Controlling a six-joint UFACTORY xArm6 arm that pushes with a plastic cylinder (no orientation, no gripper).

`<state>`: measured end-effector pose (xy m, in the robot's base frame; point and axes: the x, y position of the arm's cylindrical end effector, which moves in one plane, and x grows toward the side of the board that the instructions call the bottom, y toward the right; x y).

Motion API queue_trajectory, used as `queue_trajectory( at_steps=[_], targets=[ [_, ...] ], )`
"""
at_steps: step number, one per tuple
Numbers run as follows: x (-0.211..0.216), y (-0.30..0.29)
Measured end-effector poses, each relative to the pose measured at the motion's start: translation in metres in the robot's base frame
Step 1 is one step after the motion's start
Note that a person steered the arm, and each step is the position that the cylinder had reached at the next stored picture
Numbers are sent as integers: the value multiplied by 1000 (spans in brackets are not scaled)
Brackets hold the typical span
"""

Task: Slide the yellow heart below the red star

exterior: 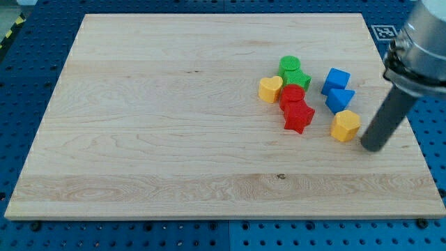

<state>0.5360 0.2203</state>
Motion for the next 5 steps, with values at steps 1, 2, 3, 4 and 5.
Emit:
queue_trajectory(
  at_steps=[1, 2, 3, 4, 5],
  targets=[
    [43, -6],
    [59, -50],
    [58, -125],
    [53, -203],
    [43, -267]
  ],
)
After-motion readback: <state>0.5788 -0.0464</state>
